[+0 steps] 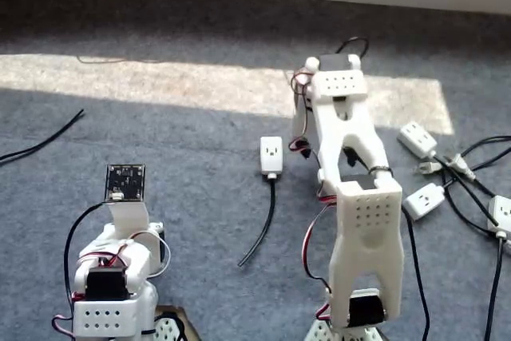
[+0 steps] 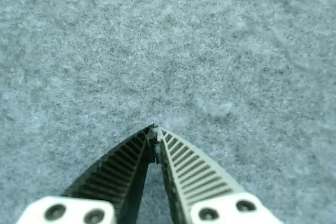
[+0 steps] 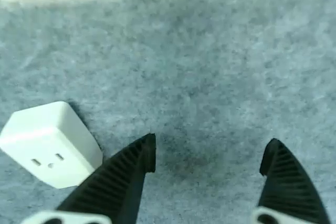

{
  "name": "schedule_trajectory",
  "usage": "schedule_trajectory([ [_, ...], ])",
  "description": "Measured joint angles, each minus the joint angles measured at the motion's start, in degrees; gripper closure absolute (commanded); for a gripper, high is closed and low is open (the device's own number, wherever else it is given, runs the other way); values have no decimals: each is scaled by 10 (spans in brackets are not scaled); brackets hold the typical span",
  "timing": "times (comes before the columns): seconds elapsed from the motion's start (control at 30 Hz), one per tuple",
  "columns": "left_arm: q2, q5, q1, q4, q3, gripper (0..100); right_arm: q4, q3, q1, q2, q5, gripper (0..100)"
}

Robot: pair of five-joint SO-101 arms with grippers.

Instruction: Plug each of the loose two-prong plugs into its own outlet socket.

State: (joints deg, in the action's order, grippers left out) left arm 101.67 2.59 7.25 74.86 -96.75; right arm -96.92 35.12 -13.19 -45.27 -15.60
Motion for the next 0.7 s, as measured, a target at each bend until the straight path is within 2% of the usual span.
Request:
schedule_trajectory([
  [0.13,0,0,0,0,0,994,46,-69,-22,-1,0,685],
  [0.3,0,0,0,0,0,994,42,-78,-95,-1,0,685],
  [0.47,0,0,0,0,0,994,-16,-18,-186,-1,0,685],
  [0.7,0,0,0,0,0,994,-18,52,-260,-1,1,685],
])
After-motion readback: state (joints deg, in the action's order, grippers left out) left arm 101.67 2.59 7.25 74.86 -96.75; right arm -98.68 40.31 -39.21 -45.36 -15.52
